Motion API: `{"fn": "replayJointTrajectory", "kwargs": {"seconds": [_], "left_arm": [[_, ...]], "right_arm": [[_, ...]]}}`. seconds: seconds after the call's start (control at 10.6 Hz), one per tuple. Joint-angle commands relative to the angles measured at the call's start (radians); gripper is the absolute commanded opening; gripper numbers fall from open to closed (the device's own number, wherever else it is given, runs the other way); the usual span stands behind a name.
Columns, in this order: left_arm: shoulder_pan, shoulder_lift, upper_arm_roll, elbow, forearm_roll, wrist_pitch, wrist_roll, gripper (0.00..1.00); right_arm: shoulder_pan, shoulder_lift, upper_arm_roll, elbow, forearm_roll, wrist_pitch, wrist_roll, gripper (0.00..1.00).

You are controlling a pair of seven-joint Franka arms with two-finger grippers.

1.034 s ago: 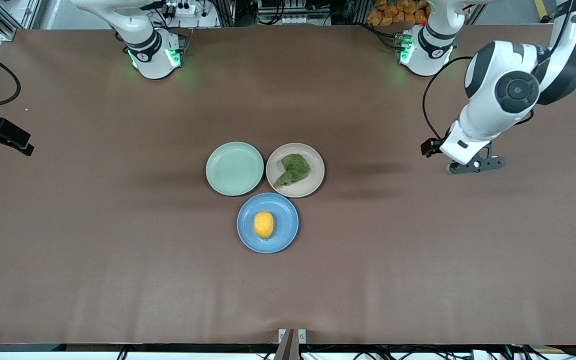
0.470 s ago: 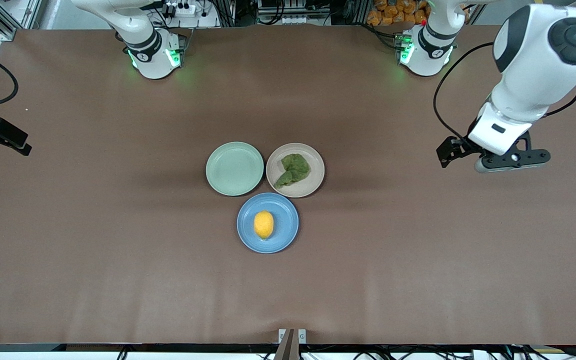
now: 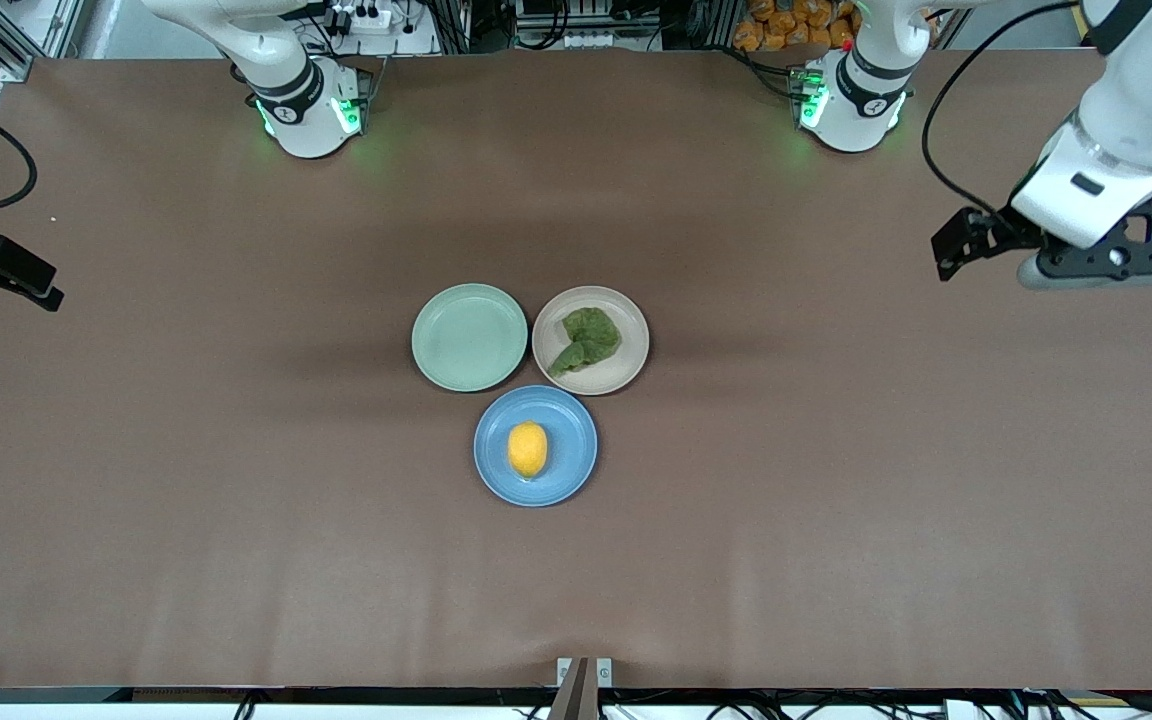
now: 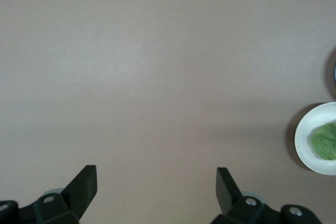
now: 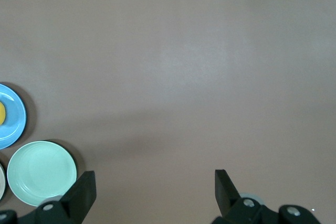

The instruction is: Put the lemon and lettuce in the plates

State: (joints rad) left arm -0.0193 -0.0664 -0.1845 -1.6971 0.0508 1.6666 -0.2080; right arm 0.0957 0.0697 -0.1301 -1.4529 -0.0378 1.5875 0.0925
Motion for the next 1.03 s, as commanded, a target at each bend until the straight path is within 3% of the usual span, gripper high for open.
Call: {"fn": "replayJointTrajectory", "kwargs": {"seconds": [0.0,0.19,0.94], "left_arm": [[-0.014,-0.001,0.01,0.06,-0.026,-0.079,0.025,1.0],[-0.007,0.005,0.01,0.106,-0.055,-0.125,0.029,1.0],[-0.005,0.003,0.011,0.114,-0.075,-0.145,0.03,1.0]], "right_arm": [[0.004,0.007,-0.006,0.019,0.01,-0.015,-0.008,1.0],[0.004,0.007,-0.005,0.019,0.01,-0.015,-0.008,1.0],[0.002,0.002,-0.002,0.019,0.016,-0.015,-0.005,1.0]]}}
